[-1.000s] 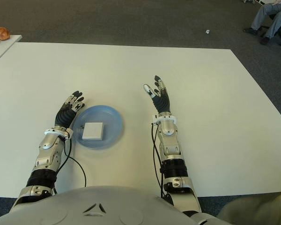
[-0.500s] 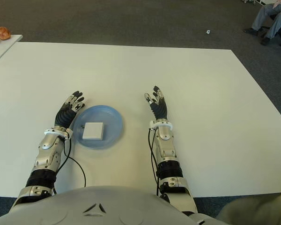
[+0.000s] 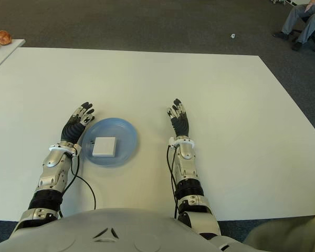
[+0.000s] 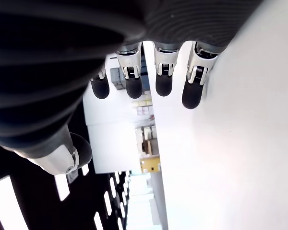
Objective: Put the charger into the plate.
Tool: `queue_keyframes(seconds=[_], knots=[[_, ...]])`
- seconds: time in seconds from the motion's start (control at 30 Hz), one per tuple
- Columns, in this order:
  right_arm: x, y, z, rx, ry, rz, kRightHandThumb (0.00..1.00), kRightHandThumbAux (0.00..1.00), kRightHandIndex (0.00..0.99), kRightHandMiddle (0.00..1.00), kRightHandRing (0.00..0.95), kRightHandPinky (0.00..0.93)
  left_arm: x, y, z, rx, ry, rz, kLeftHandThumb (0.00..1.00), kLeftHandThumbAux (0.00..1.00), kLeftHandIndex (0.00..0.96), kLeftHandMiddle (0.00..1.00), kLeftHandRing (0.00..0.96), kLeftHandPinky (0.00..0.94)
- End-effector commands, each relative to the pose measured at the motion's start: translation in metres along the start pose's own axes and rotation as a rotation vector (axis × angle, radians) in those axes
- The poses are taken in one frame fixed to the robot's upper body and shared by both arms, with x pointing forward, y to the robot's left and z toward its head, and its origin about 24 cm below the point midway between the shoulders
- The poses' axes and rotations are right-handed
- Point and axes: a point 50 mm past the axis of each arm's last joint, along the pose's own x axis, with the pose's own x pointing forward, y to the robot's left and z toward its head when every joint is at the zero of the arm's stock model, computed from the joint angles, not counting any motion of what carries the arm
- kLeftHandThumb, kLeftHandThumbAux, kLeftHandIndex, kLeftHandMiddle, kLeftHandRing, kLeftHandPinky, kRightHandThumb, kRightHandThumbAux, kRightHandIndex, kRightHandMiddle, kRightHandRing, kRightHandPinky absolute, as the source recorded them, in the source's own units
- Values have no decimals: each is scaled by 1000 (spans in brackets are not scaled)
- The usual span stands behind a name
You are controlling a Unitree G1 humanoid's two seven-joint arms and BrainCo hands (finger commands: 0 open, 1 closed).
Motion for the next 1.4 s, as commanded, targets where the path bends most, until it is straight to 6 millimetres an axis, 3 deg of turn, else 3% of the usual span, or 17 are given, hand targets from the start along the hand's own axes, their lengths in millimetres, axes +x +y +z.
queue_keyframes(seconds=[0.03, 0.73, 1.4], knots=[[-12, 3, -24, 11, 112, -6, 0, 614, 0, 0, 0, 0, -2, 0, -3, 2, 22, 8, 0, 587, 0, 0, 0, 0], [-26, 3, -50, -51, 205, 18, 0, 548, 0, 3, 0, 0, 0, -2, -4, -19, 2, 1, 0, 574, 0, 1, 0, 0], [-25, 3, -43, -85, 146, 41, 0, 557, 0, 17, 0, 0, 2, -3, -5, -24, 9, 21, 0, 574, 0, 4, 0, 0]])
